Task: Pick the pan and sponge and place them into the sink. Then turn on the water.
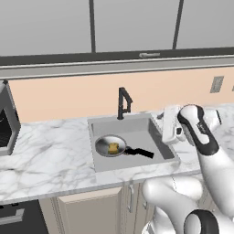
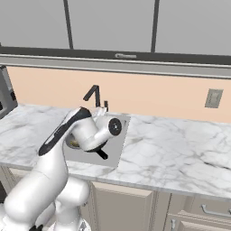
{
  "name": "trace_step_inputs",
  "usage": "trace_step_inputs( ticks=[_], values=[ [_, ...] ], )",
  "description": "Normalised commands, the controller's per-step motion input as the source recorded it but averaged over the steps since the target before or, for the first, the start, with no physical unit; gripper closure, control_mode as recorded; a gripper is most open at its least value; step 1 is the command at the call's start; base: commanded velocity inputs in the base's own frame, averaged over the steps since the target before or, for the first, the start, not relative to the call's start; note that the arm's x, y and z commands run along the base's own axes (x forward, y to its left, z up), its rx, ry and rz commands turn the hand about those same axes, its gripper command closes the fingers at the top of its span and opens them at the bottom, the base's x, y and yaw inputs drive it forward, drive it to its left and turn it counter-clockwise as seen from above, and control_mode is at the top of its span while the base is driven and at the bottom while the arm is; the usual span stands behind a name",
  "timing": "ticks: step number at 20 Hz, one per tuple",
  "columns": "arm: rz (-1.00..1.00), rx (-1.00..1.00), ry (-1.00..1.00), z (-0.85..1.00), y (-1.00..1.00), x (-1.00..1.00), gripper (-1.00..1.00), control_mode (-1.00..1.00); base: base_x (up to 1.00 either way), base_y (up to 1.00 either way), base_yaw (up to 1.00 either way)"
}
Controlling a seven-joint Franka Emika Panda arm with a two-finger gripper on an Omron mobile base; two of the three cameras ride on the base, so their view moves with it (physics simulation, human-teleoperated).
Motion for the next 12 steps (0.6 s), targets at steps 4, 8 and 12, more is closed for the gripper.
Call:
trace_step_inputs(
  ticks=[4,8,12],
  values=[
    [-0.12,0.24,0.18,0.04,-0.33,1.0,-1.0,-1.0,0.0,0.0,0.0],
    [-0.02,0.27,0.19,0.0,-0.17,1.0,-1.0,-1.0,0.0,0.0,0.0],
    [0.0,0.26,0.1,0.01,-0.01,0.92,-1.0,-1.0,0.0,0.0,0.0]
  ],
)
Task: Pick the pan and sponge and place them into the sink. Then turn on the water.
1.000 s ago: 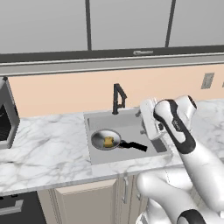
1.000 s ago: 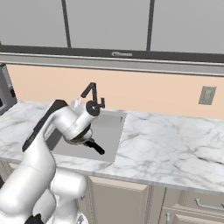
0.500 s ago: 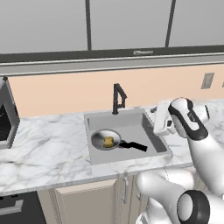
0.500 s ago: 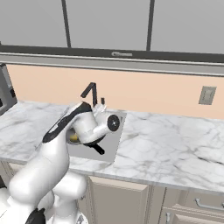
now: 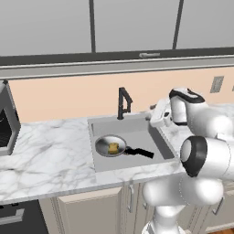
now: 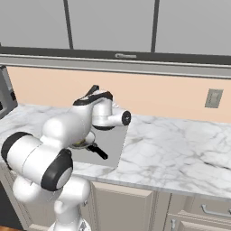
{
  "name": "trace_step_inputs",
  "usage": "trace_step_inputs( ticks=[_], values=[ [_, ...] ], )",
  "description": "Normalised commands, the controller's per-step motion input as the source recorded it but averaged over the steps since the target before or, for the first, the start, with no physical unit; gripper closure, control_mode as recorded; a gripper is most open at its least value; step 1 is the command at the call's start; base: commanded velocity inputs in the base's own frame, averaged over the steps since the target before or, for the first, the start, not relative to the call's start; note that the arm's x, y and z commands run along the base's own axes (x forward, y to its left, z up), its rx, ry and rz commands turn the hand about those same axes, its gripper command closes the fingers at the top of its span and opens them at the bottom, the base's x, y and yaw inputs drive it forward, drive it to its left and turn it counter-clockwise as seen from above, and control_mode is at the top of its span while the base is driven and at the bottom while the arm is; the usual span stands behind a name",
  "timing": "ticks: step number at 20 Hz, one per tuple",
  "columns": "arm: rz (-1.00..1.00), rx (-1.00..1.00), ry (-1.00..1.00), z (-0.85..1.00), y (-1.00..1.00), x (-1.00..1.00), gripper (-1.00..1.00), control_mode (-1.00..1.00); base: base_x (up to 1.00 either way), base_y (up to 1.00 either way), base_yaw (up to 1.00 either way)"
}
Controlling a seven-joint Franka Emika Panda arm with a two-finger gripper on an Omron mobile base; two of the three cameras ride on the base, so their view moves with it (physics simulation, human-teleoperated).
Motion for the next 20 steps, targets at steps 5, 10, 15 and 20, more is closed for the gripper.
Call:
trace_step_inputs(
  ticks=[5,10,15,20],
  values=[
    [0.0,0.28,0.01,0.01,-0.11,0.7,-1.0,-1.0,0.0,0.0,0.0],
    [0.0,0.15,0.0,-0.12,0.0,0.55,-1.0,-1.0,0.0,0.0,0.0],
    [0.0,0.04,0.06,-0.16,0.0,0.39,-1.0,-1.0,0.0,0.0,0.0],
    [0.0,0.01,0.2,-0.2,0.0,0.0,-1.0,-1.0,0.0,0.0,0.0]
  ],
)
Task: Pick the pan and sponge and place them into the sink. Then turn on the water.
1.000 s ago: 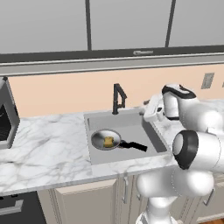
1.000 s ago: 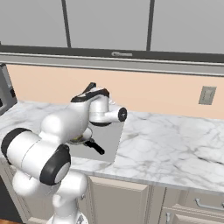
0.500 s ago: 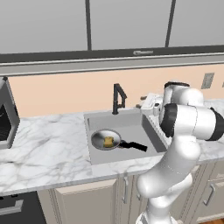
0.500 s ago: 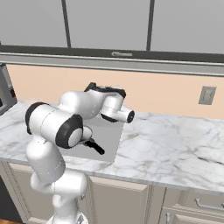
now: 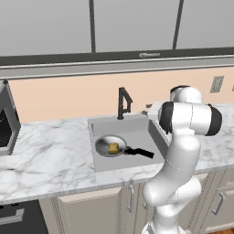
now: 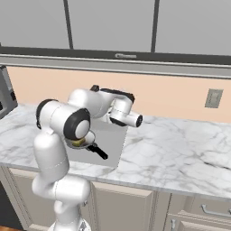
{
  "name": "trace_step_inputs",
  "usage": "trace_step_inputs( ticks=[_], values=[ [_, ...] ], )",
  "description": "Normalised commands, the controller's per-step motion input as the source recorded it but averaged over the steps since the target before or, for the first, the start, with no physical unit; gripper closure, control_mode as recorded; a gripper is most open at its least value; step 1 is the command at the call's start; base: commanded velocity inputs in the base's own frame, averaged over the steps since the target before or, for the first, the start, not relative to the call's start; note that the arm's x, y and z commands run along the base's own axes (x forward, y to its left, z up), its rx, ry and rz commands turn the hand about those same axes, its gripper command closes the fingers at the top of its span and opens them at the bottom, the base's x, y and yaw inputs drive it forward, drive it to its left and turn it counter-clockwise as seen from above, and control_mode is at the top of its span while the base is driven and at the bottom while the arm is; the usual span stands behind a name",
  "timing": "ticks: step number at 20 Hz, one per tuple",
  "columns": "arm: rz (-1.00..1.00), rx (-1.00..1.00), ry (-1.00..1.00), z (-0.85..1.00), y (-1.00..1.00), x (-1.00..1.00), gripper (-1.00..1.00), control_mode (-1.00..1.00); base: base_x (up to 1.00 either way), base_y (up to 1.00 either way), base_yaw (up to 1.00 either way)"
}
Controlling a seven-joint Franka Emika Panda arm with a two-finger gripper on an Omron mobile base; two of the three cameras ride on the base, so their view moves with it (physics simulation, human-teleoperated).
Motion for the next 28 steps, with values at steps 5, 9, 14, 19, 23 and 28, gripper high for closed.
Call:
trace_step_inputs(
  ticks=[5,9,14,19,23,28],
  values=[
    [0.0,0.0,0.12,-0.36,0.18,0.34,-1.0,-1.0,0.0,0.0,0.0],
    [-0.02,0.0,0.0,-0.31,0.37,0.5,-1.0,-1.0,0.0,0.0,0.0],
    [-0.04,0.03,0.0,-0.22,0.05,0.43,-1.0,-1.0,0.0,0.0,0.0],
    [-0.01,0.01,-0.01,-0.14,0.0,0.42,-1.0,-1.0,0.0,0.0,0.0],
    [-0.06,0.0,0.0,-0.12,0.0,0.6,-1.0,-1.0,0.0,0.0,0.0],
    [-0.07,0.0,0.0,-0.1,0.0,0.55,-1.0,-1.0,0.0,0.0,0.0]
  ],
)
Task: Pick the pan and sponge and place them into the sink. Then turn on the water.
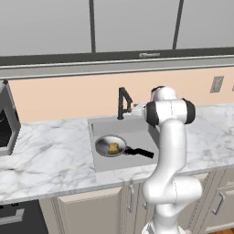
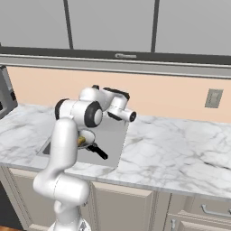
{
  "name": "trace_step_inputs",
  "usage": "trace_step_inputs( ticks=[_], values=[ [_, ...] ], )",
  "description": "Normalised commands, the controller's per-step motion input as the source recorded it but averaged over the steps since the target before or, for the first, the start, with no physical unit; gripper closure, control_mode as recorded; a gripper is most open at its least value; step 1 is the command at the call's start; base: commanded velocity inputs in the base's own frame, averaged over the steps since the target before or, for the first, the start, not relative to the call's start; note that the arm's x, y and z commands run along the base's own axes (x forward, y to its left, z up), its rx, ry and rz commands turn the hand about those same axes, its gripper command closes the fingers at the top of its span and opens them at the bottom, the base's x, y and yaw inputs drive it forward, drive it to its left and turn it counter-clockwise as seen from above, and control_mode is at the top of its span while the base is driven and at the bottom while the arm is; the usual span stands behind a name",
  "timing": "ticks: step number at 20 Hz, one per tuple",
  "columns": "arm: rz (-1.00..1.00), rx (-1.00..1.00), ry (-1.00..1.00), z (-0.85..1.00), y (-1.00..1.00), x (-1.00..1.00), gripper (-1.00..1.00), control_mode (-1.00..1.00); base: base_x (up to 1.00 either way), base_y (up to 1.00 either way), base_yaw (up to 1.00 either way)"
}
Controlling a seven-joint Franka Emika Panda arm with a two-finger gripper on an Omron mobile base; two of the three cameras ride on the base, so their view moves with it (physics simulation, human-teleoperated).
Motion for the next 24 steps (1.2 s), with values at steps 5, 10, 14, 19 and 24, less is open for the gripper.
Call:
trace_step_inputs(
  ticks=[5,10,14,19,24],
  values=[
    [-0.11,0.0,0.0,-0.19,0.01,0.41,-1.0,-1.0,0.0,0.0,0.0],
    [-0.11,0.0,-0.02,-0.11,0.12,0.27,-1.0,-1.0,0.0,0.0,0.0],
    [-0.11,0.0,-0.02,-0.01,0.18,0.27,-1.0,-1.0,0.0,0.0,0.0],
    [-0.09,0.0,-0.01,0.0,0.06,0.19,-1.0,-1.0,0.0,0.0,0.0],
    [-0.11,0.01,0.0,-0.03,0.0,0.46,-1.0,-1.0,0.0,0.0,0.0]
  ],
)
